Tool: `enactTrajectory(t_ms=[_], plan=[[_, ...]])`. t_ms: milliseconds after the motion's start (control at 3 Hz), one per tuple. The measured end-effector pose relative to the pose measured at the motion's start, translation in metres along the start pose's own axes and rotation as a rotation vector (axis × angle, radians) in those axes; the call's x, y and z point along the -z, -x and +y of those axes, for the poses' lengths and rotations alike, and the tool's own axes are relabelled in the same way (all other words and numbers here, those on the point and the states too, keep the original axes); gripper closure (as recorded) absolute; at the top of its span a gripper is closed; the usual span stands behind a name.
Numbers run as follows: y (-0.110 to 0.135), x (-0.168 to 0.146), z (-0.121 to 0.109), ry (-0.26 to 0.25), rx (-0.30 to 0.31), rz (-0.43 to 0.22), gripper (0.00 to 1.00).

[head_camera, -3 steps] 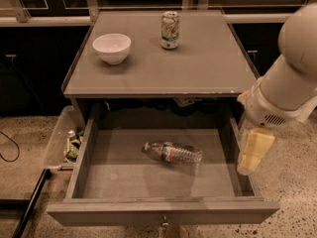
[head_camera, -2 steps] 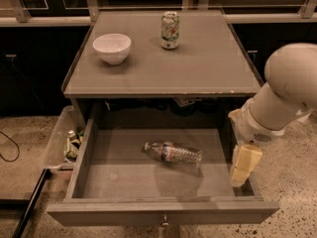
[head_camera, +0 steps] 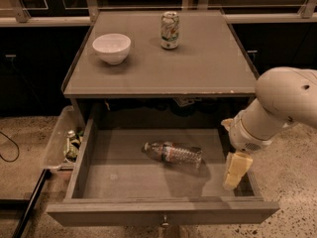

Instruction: Pick water bottle from top drawer and place on counter

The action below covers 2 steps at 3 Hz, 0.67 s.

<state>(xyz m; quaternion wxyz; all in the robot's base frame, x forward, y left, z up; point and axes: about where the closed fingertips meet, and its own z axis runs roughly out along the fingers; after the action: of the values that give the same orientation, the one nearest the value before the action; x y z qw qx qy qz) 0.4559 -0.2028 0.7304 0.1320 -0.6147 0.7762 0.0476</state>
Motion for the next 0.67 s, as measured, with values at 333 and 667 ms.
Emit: enactTrajectory(t_ms=[333, 667], plan=[[0.0, 0.015, 0.002, -0.032, 0.006, 0.002, 0.0], [0.011, -0.001, -0.006, -0.054, -0.005, -0.059, 0.0]])
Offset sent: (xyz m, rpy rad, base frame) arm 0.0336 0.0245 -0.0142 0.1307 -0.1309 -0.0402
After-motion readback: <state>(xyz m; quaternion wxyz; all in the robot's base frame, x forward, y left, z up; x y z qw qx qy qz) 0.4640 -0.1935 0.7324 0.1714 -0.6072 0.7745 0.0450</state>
